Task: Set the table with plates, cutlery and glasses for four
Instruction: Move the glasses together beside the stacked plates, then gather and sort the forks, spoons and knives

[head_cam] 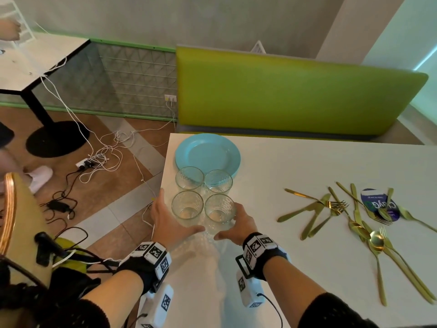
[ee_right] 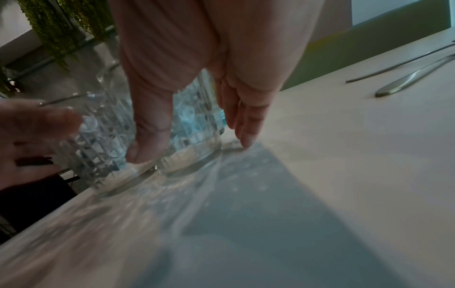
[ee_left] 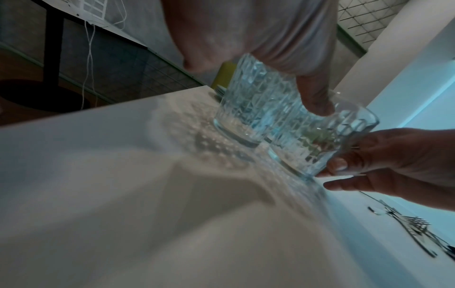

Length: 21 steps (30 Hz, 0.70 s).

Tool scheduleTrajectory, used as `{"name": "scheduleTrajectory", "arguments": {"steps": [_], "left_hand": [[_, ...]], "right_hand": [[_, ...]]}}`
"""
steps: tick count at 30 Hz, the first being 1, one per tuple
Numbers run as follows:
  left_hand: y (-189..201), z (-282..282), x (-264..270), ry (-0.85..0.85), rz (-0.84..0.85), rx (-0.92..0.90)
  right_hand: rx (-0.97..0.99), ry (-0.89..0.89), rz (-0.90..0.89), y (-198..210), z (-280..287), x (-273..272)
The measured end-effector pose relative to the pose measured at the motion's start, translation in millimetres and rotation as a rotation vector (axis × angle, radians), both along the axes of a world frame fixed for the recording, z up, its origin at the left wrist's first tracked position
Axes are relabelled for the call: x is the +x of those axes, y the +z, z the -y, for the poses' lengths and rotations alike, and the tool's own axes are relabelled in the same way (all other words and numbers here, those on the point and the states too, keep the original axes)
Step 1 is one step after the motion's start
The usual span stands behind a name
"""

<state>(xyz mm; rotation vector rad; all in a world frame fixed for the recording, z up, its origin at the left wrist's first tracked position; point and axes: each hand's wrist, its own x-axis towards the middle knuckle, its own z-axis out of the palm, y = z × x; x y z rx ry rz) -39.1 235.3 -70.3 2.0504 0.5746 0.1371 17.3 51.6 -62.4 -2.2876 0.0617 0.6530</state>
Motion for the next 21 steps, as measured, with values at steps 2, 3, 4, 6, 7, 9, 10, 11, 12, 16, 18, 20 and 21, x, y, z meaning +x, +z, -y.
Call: {"name": "scheduleTrajectory", "arguments": {"steps": [2, 3, 4, 6, 7, 9, 10, 11, 12, 16, 18, 20, 21], "left_hand": [[12, 5, -6, -0.001, 0.082, 0.047], [19, 7, -7, -0.011, 0.139, 0.070], [23, 9, -7, -0.026, 0.199, 0.097], [32, 15, -1, -0.065, 0.291, 0.139], [37, 20, 5, -0.080, 0.329, 0.147], [50, 33, 17, -0.115, 0.398, 0.153], [56, 41, 24, -0.140, 0.426, 0.161], [63, 51, 31, -0.172, 0.449, 0.173], [70, 61, 39, -0.208, 0.469, 0.185], [88, 113, 69, -0.318, 0.544, 0.236], [90, 146, 82, -0.399, 0.515, 0.211], [91, 181, 94, -0.534, 0.374, 0.162], [88, 197, 100, -0.597, 0.283, 0.163]], "right_hand": [[-0.019, 0.014, -0.013, 3, 7, 1], [-0.027, 0.014, -0.013, 7, 11, 1], [-0.036, 0.010, -0.009, 10, 15, 3], [-0.050, -0.016, 0.004, 19, 26, 6], [-0.061, -0.033, 0.010, 24, 32, 7], [-0.091, -0.067, 0.033, 34, 46, 11], [-0.104, -0.085, 0.047, 40, 55, 13], [-0.113, -0.106, 0.059, 46, 64, 15], [-0.120, -0.128, 0.068, 52, 74, 16], [-0.171, -0.211, 0.095, 75, 124, 20], [-0.239, -0.225, 0.130, 84, 155, 19], [-0.322, -0.252, 0.152, 90, 188, 16], [-0.335, -0.288, 0.149, 91, 205, 14]]}}
